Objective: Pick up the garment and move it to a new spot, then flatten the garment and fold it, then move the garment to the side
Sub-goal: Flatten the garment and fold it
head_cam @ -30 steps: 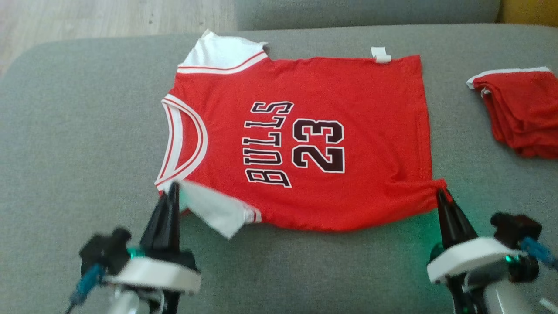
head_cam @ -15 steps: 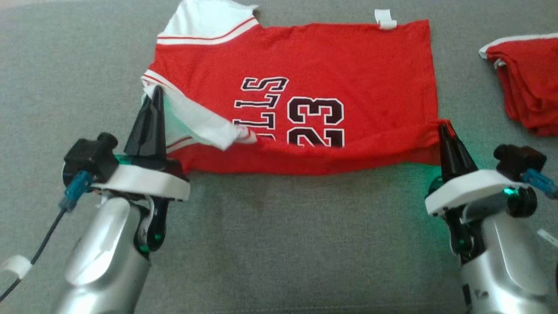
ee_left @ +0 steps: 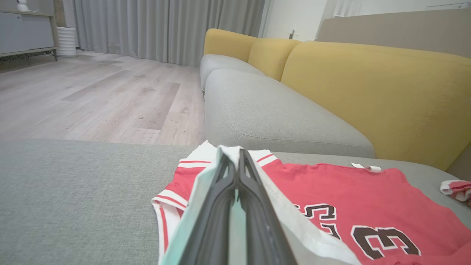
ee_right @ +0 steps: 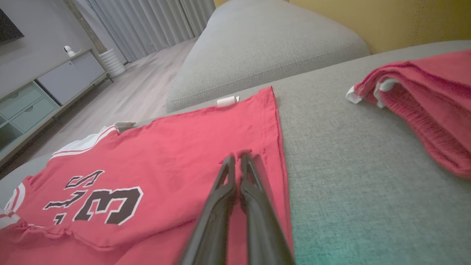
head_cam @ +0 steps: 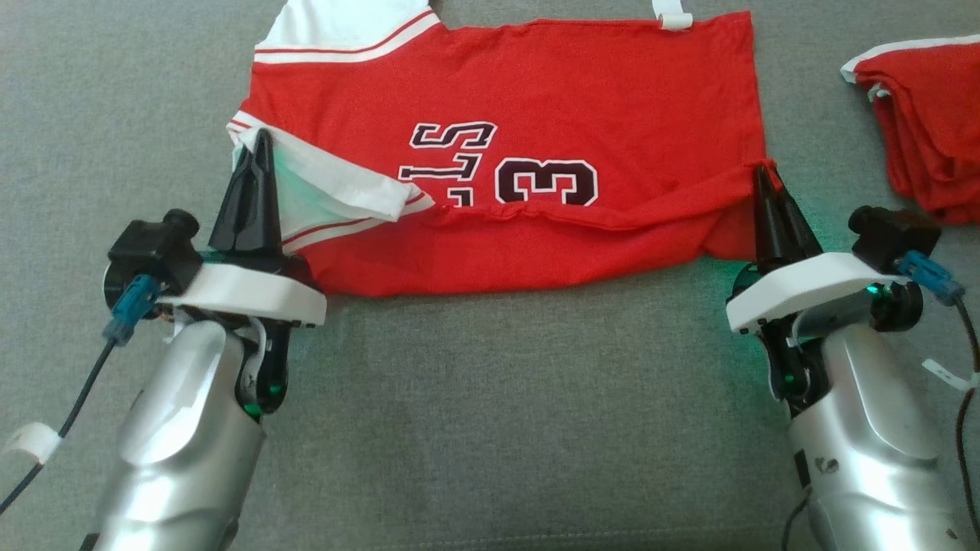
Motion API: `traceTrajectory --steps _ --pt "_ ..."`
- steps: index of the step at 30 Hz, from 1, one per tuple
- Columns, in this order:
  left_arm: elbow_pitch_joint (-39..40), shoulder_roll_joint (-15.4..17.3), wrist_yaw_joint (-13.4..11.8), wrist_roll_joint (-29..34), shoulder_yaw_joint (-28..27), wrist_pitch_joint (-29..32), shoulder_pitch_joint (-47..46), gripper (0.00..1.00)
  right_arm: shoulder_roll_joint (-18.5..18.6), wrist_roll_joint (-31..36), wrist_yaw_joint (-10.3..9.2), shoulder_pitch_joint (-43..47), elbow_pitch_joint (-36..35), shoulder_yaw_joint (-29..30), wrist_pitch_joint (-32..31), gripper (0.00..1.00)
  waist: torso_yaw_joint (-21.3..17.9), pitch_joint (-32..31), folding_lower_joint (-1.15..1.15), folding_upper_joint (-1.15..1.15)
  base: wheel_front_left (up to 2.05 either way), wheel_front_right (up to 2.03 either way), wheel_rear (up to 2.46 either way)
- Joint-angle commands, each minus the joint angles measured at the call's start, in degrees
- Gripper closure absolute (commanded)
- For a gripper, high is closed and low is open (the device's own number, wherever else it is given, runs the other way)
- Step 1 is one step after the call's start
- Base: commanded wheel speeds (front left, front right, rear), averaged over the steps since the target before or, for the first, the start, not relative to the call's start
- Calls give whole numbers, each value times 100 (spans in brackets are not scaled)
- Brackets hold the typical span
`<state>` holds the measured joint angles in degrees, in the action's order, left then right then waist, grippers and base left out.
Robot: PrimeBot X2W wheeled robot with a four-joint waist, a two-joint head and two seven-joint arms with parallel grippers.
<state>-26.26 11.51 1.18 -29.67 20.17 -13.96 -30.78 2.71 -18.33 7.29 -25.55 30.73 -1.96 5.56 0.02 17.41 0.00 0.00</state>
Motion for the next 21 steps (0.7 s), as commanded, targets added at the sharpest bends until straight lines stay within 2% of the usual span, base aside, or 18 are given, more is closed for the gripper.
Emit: traceTrajectory --steps 1,2,3,4,9,13,21 --pt "110 97 -13 62 -256 -75 -268 99 17 -23 20 -172 -121 -151 130 0 -2 -12 0 0 0 0 0" --pt "94 84 -23 83 -289 -84 -277 75 17 -23 20 -201 -97 -154 226 0 -2 -21 0 0 0 0 0" --pt "86 70 -27 107 -318 -90 -280 35 17 -20 20 -222 -64 -147 304 0 -2 -31 0 0 0 0 0" --pt "83 57 -23 129 -349 -95 -278 0 17 -10 20 -238 -36 -139 378 0 -2 -41 0 0 0 0 0" --pt "208 -19 21 261 -583 -102 -184 0 17 58 20 -233 -29 5 643 0 -1 -83 0 0 0 0 0" --pt "464 -141 105 380 -804 -103 98 0 17 206 20 25 -301 159 753 0 -12 -167 0 0 0 0 0" --pt "836 -247 228 390 -918 -103 911 0 17 518 20 709 -877 167 383 0 -6 -420 0 0 0 0 0"
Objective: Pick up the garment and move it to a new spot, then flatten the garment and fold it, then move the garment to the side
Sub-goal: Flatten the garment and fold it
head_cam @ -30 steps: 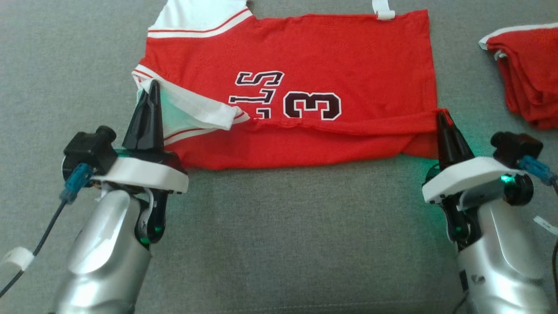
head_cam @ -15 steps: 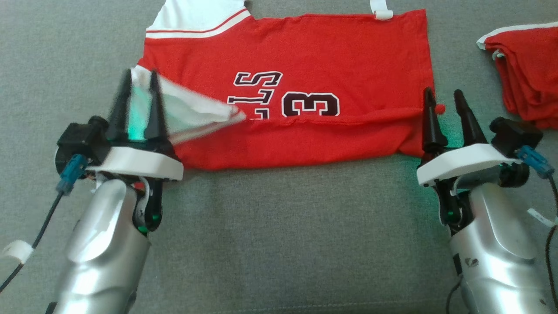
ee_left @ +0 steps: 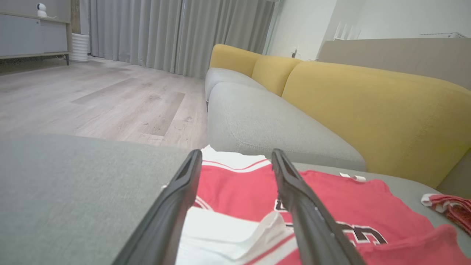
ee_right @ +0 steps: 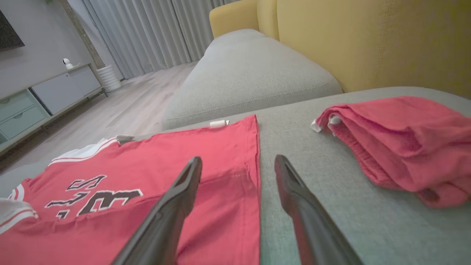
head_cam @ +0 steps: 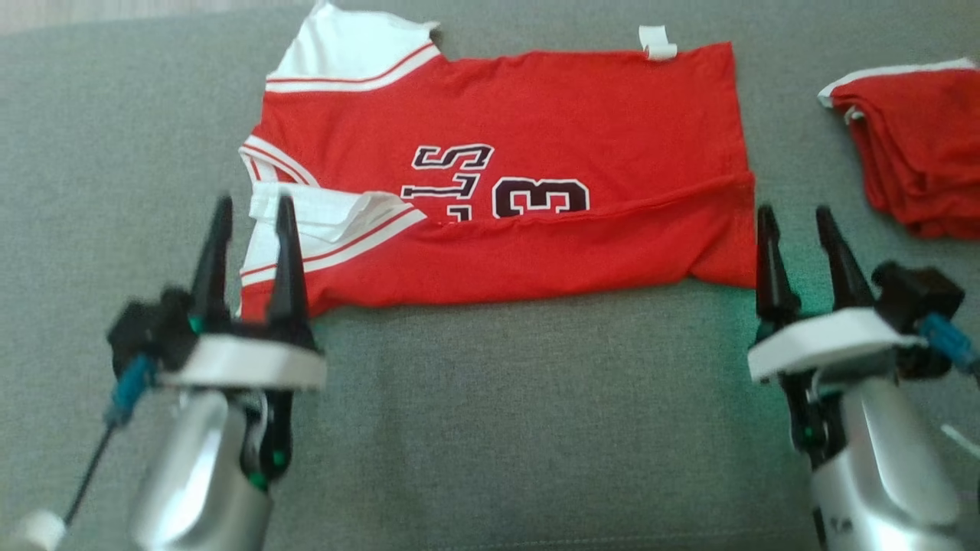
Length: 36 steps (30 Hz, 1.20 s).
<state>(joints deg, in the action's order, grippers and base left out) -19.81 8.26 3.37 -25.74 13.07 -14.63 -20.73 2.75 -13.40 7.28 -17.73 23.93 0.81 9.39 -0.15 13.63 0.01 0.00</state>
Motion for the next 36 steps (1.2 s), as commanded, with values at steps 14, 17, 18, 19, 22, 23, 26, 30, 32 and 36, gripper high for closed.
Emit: traceTrajectory --steps 14,17,18,19,22,23,26,30,32,36 --pt "61 16 -303 -825 -424 1227 937 0 12 56 21 767 -1119 52 -624 0 55 -148 -1 0 0 0 0" --pt "-54 1 -357 -967 -509 1366 851 0 12 72 21 742 -1213 45 -684 0 8 -50 -1 0 0 0 0" --pt "-92 -11 -358 -1026 -539 1401 819 0 12 75 21 732 -1233 44 -701 0 -7 -21 -1 0 0 0 0" --pt "-134 -29 -350 -1105 -568 1462 791 0 12 82 21 722 -1248 49 -718 0 -20 3 -1 0 0 0 0" --pt "-227 -69 -303 -1305 -612 1643 708 0 12 113 21 697 -1261 70 -779 0 -44 64 -1 0 0 0 0" --pt "-255 -54 -294 -1314 -594 1704 682 0 12 126 21 685 -1251 77 -807 0 -49 80 -1 0 0 0 0" --pt "-317 -37 -279 -1368 -583 1815 619 0 12 161 21 632 -1182 70 -940 0 -59 114 -1 0 0 0 0" --pt "-339 -36 -252 -1411 -575 1841 559 65 12 203 21 513 -994 10 -1180 0 -50 143 -1 0 0 0 0" --pt "-334 -44 -234 -1432 -577 1819 528 82 12 211 21 431 -864 -19 -1280 0 -36 151 -1 0 0 0 0" --pt "-311 -45 -222 -1432 -619 1651 449 100 12 218 21 231 -507 -51 -1379 0 8 165 -1 0 0 0 0"
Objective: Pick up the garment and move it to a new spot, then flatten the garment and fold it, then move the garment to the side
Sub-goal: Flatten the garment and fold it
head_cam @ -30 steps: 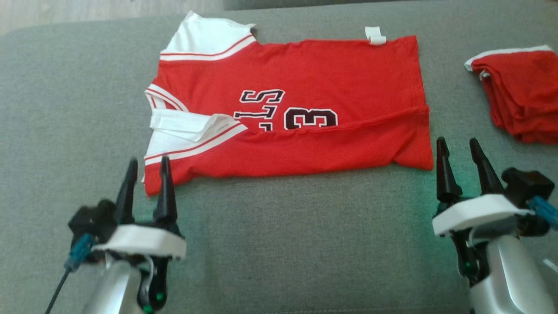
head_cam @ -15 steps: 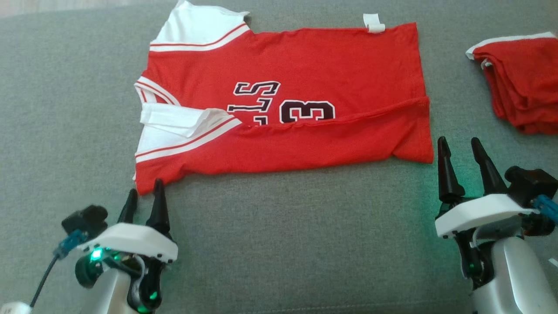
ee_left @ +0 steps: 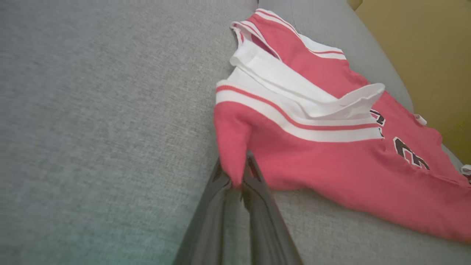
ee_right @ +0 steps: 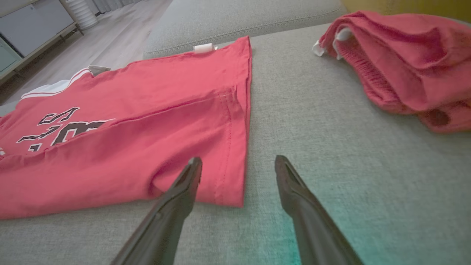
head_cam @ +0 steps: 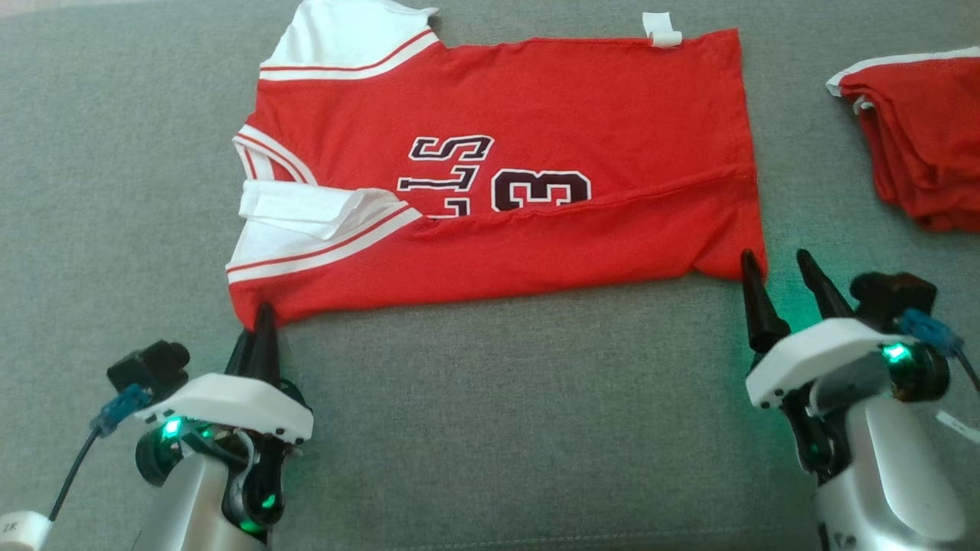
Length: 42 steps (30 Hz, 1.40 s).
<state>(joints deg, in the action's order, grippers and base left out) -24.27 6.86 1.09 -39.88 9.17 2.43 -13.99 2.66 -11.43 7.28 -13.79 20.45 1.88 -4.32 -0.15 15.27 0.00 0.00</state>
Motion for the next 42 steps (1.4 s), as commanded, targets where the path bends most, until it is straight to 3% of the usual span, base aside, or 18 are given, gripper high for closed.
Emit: traceTrajectory --steps 1,6,11,21,27,34,42 --pt "144 99 5 -4 -233 -103 -243 100 21 -15 21 -219 -57 -170 -18 0 18 3 0 0 0 0 0" --pt "154 119 63 17 -244 -269 -327 100 21 -66 21 -435 398 -245 -97 0 51 15 0 0 0 0 0" --pt "226 119 93 82 -200 -423 -403 100 21 -192 21 -672 932 -318 -62 100 90 -12 0 0 0 0 0" --pt "1000 314 54 251 -137 -482 -353 100 21 -796 21 -990 1088 -257 366 100 44 -326 0 0 0 0 0" --pt "2015 625 -127 395 -29 28 -40 100 21 -831 21 -755 504 -21 86 100 27 -549 0 0 0 0 0" --pt "3024 936 -442 504 123 712 856 100 21 -768 21 204 -459 121 -400 100 22 -664 0 0 0 0 0" --pt "3175 692 -694 397 217 611 1812 100 21 -742 21 1185 -1043 146 -666 100 -7 -687 0 0 0 0 0"
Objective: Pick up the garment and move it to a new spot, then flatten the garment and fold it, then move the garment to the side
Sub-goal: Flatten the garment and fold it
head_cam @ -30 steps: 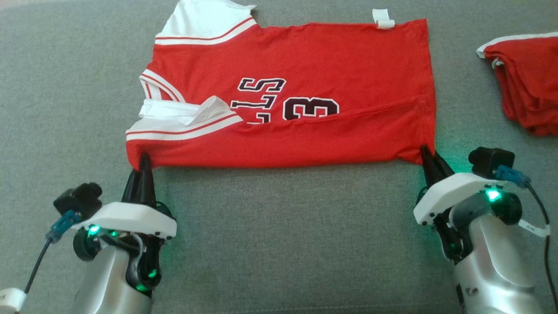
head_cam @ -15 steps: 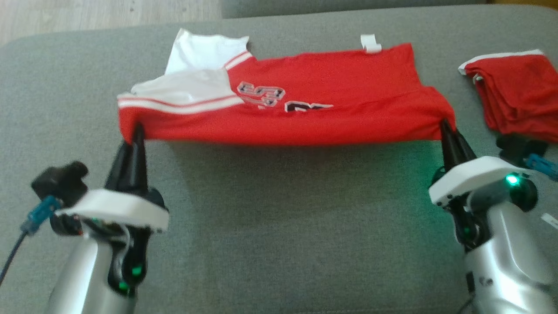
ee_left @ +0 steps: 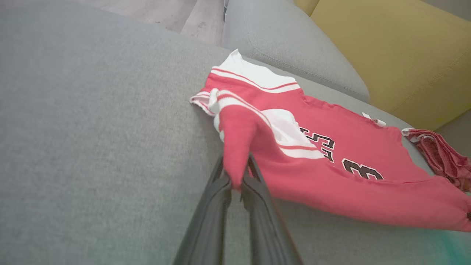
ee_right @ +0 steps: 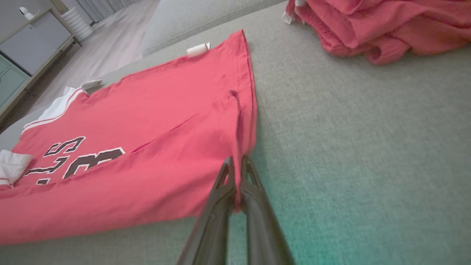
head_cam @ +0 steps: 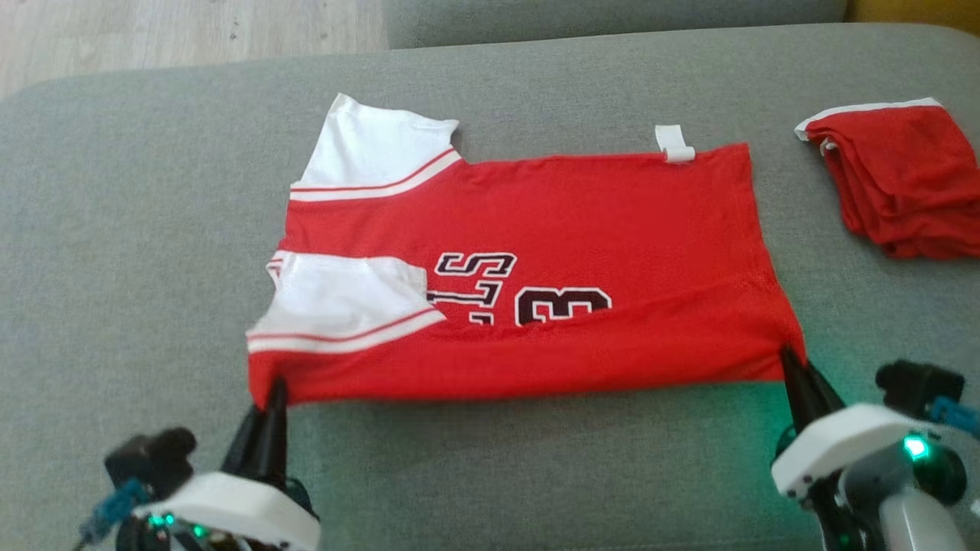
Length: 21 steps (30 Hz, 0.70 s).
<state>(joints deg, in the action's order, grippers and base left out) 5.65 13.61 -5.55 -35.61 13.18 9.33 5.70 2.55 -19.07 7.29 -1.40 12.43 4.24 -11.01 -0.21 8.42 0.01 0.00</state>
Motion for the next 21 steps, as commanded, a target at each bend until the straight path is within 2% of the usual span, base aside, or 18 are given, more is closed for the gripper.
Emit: traceTrajectory --steps 1,4,5,6,7,8,9,14,18,21 --pt "150 -36 -31 -57 -163 -116 -96 100 32 8 20 20 -272 -87 2 100 -1 -4 -1 0 0 0 0" --pt "17 -148 -26 -108 -119 -221 14 100 32 -6 20 184 -323 -78 16 96 -8 -12 -1 0 0 0 0" --pt "-34 -166 -22 -111 -106 -242 28 100 32 12 20 220 -329 -72 25 82 -11 -20 -1 0 0 0 0" --pt "-84 -165 -9 -102 -85 -253 35 100 32 27 20 249 -332 -68 34 67 -15 -29 -1 0 0 0 0" --pt "-128 -162 6 -98 -80 -277 31 96 32 35 20 275 -334 -67 45 35 -21 -36 -1 0 0 0 0" --pt "-168 -156 13 -89 -99 -325 14 53 32 41 20 299 -334 -65 53 4 -29 -43 -1 0 0 0 0" --pt "-208 -138 20 -78 -124 -369 -11 0 32 47 20 320 -331 -60 61 0 -39 -49 -1 0 0 0 0" --pt "-300 71 74 -3 -251 -441 -223 0 32 94 20 387 -352 -26 94 0 -105 -49 -1 0 0 0 0" --pt "-122 424 160 130 -327 -245 -716 0 32 159 20 348 -527 40 137 0 -162 41 -1 0 0 0 0" --pt "109 761 236 295 -364 45 -1418 0 32 234 20 181 -753 54 174 0 -214 174 -1 0 0 0 0"
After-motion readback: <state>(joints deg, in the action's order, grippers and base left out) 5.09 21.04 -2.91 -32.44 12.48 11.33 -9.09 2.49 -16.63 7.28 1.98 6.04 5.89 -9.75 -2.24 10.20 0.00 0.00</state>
